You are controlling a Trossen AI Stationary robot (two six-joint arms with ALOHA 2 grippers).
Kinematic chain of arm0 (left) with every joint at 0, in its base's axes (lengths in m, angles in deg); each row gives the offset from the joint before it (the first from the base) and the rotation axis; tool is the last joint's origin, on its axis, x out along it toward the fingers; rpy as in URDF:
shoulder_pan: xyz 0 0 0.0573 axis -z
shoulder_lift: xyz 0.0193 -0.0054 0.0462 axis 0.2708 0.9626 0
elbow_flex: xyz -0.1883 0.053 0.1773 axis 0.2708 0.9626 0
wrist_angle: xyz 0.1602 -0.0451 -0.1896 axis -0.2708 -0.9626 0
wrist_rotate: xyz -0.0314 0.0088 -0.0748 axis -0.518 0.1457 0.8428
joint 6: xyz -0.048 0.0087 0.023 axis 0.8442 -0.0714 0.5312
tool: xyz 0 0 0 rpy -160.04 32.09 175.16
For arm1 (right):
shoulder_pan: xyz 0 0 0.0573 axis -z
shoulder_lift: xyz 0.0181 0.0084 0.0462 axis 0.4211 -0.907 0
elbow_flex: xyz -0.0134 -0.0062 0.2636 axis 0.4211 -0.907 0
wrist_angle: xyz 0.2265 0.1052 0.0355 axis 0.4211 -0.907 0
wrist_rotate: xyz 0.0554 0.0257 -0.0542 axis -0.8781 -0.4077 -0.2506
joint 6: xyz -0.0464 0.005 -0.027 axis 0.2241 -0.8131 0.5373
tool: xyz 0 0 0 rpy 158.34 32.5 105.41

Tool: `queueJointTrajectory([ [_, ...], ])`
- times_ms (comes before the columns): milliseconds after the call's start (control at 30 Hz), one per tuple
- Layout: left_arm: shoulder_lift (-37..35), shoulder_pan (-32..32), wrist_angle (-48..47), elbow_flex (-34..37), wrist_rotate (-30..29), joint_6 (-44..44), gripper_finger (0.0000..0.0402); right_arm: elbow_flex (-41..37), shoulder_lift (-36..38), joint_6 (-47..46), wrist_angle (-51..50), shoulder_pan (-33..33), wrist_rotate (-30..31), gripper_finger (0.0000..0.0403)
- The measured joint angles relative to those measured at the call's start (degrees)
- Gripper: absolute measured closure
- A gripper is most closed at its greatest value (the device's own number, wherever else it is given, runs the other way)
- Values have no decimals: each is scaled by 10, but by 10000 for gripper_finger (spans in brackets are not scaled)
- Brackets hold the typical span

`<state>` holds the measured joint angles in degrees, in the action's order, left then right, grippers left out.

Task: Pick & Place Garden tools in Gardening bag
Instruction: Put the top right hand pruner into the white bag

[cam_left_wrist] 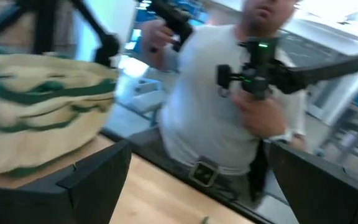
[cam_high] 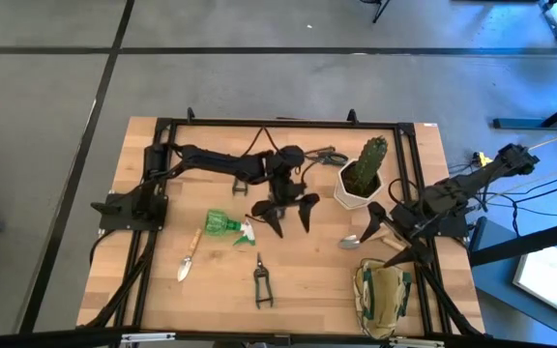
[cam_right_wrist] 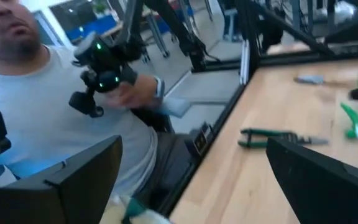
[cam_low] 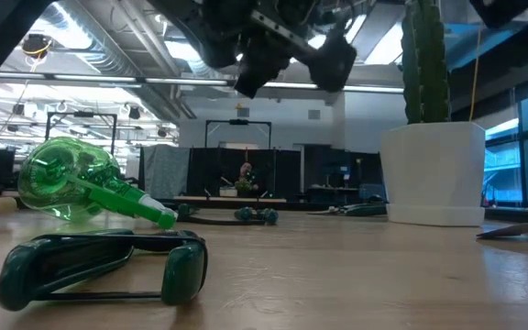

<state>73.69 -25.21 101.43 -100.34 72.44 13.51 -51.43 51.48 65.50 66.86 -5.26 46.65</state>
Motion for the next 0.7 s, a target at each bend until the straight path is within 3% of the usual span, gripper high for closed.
queueJointTrajectory([
  [267, 0, 18, 45, 0, 83, 4, 24, 0, -3, 1, 51, 0, 8, 4],
  [467, 1, 31, 64, 0, 83, -6, 24, 0, -3, 8, 81, -12, -55, 4],
  [600, 1, 32, 67, 0, 82, -15, 24, 0, -3, 28, 94, -23, -56, 4],
  [700, 1, 24, 68, 0, 36, -8, 24, 0, -3, 54, 94, -24, -56, 4],
])
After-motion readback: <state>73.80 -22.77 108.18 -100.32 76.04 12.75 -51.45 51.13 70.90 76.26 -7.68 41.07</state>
